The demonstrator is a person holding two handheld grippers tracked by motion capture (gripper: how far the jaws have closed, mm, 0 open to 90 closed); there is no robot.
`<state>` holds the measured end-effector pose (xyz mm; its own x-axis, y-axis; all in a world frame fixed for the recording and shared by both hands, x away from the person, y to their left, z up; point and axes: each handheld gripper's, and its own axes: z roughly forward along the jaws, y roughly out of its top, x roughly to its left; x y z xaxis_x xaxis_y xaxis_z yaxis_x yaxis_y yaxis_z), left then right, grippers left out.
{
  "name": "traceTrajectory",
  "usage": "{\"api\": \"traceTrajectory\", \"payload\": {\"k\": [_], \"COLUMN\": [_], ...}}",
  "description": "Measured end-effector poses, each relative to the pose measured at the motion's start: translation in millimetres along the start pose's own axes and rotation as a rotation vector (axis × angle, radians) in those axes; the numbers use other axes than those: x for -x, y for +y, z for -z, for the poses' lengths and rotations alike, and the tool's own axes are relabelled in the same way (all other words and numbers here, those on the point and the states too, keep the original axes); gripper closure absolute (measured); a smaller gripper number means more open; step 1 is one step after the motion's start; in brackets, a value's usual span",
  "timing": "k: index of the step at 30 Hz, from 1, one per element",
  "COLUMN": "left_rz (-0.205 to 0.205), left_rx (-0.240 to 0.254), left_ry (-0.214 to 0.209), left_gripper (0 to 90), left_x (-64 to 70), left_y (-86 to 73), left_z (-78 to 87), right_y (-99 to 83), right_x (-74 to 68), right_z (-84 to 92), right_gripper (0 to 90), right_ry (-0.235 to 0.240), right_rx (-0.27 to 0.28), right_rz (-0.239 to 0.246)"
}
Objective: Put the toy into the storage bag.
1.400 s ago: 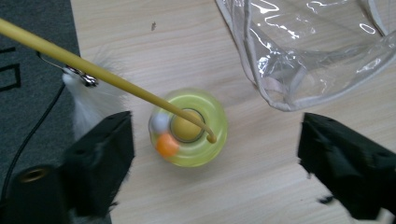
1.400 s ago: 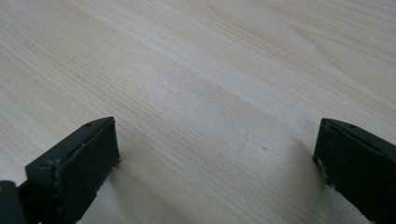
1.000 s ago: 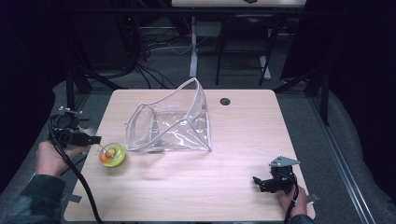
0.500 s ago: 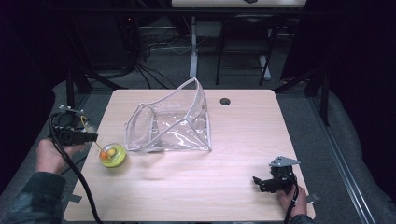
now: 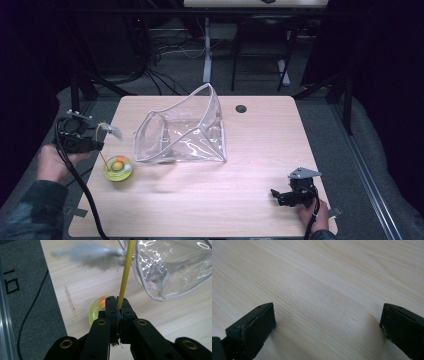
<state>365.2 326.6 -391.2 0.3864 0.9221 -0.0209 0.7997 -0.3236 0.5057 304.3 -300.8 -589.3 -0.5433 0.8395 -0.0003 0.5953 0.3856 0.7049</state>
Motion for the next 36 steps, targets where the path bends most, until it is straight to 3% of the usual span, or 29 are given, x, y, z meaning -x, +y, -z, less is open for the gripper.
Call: {"api": "traceTrajectory", "payload": {"k": [14,24,36], "left_rz": [-0.068,-0.135,-0.152], "left_rx": [-0.03,-0.049,-0.042], "left_ry": [-0.011,0.004,0.009], "left_gripper": [87.6,87.7,87.6], "left_x": [1.0,10.7,9.8], "left_y": [16.3,32.0,41.0], "left_z": [16.2,26.8,43.6], "right_y": [0.0,-0.1,-0.1], "right_x": [0.3,0.2,0.3], "right_z": [0.2,0.4,0.5], "right_gripper": [0.0,0.0,0.0], "right_ry": [-0.001,0.0,-0.001], "right_rx": [-0.003,-0.005,-0.006], "right_rz": [0.004,0.003,0.005]}}
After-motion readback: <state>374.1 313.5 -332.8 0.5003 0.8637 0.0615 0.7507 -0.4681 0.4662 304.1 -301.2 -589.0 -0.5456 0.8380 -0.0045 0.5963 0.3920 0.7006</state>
